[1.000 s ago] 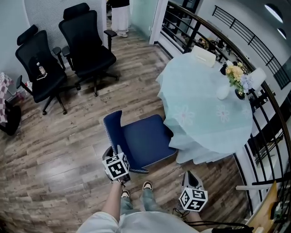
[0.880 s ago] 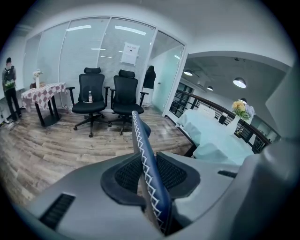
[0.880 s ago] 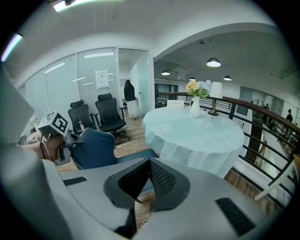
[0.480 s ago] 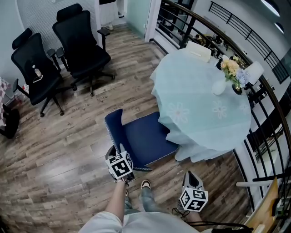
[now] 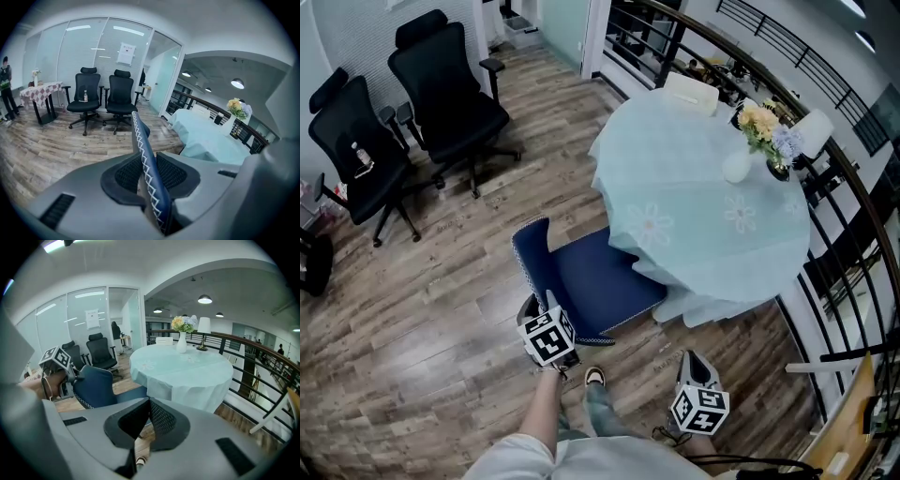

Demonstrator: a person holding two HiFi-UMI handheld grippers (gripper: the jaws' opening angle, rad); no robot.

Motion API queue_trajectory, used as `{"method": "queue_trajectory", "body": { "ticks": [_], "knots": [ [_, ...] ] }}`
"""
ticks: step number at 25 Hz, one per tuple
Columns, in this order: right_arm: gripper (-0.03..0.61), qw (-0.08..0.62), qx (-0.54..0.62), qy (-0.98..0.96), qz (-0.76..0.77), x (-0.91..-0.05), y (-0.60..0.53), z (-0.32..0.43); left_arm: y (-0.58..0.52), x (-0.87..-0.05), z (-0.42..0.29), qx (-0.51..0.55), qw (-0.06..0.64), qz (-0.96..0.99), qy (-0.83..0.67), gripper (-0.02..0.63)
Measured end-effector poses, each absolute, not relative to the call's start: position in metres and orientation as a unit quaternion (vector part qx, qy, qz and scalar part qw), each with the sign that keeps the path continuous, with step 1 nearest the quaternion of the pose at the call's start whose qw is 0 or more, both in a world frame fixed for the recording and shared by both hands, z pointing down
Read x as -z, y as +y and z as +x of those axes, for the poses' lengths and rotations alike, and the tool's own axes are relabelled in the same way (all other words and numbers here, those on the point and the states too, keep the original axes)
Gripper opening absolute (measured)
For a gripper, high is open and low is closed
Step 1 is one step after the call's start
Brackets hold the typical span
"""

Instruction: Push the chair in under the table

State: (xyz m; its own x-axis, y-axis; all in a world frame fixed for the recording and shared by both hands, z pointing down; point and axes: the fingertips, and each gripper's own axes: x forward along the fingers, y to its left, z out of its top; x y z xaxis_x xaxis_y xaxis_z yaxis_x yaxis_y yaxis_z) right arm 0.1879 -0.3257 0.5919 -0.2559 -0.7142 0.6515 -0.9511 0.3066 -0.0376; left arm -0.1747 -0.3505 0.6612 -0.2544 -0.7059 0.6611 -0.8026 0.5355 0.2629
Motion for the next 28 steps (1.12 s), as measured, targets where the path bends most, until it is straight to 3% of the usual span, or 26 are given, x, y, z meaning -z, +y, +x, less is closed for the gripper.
{"method": "queue_trajectory", "body": {
  "ticks": [14, 28],
  "knots": [
    [0.017, 0.264, -0.237, -0.749, 0.559, -0.6, -0.336, 0.228, -0.359, -0.658, -0.158, -0.067, 0.378, 0.453, -0.805, 0.097],
    [0.017, 0.242, -0.231, -0.758, 0.56, -0.591, -0.345, 0.224, -0.361, -0.663, -0.16, -0.119, 0.381, 0.472, -0.786, 0.111]
  ]
}}
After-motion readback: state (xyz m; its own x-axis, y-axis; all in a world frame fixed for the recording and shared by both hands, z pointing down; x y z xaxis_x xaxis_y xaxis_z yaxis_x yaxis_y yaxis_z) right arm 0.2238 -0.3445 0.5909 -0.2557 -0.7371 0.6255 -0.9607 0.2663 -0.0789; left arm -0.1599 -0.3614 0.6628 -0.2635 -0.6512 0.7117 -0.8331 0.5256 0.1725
